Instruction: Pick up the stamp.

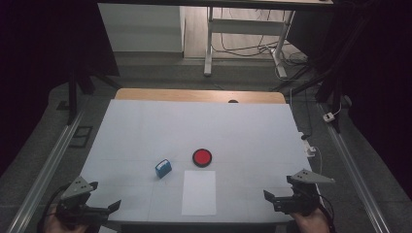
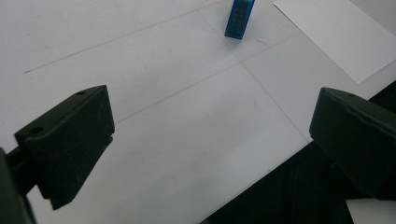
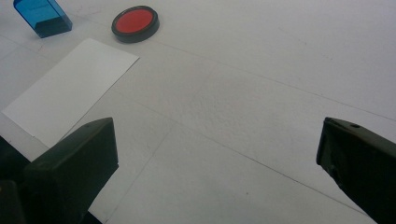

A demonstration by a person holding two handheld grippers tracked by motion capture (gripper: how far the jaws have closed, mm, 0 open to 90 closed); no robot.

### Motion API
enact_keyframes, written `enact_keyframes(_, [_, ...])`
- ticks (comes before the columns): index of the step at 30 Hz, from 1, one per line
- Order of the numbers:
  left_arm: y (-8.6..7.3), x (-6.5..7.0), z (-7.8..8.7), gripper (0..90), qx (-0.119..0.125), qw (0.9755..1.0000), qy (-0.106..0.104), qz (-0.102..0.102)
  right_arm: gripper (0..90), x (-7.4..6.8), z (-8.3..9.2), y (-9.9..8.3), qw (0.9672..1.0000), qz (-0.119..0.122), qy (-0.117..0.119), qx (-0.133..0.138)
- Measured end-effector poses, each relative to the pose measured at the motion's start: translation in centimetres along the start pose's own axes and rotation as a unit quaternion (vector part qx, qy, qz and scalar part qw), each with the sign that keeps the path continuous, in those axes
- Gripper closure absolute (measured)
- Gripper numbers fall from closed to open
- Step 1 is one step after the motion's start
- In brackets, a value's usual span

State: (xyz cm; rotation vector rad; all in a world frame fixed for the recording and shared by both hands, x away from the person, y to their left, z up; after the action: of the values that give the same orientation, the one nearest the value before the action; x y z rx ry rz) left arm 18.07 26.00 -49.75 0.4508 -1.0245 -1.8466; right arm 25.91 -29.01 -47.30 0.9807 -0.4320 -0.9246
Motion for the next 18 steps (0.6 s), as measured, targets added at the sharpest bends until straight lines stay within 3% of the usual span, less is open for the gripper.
enact_keyframes(18, [-0.03, -0.06, -0.15, 1.6, -0.005, 0.9999, -0.015, 0.004, 0.0, -0.39, -0.26, -0.05, 0.9997, 0.018, 0.013, -0.014])
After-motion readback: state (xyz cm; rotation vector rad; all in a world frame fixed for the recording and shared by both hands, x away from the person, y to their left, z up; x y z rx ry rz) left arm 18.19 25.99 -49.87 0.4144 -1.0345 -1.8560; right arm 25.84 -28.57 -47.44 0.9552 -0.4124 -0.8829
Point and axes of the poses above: each handheld gripper's, and its own axes: z roughly backward along the jaws, y roughly out of its top, x roughly to its right, the point moved 3 cm from there along -z, roughly forward along the jaws, and after that the axes turned 9 degrees about x, right-handed, at the moved point
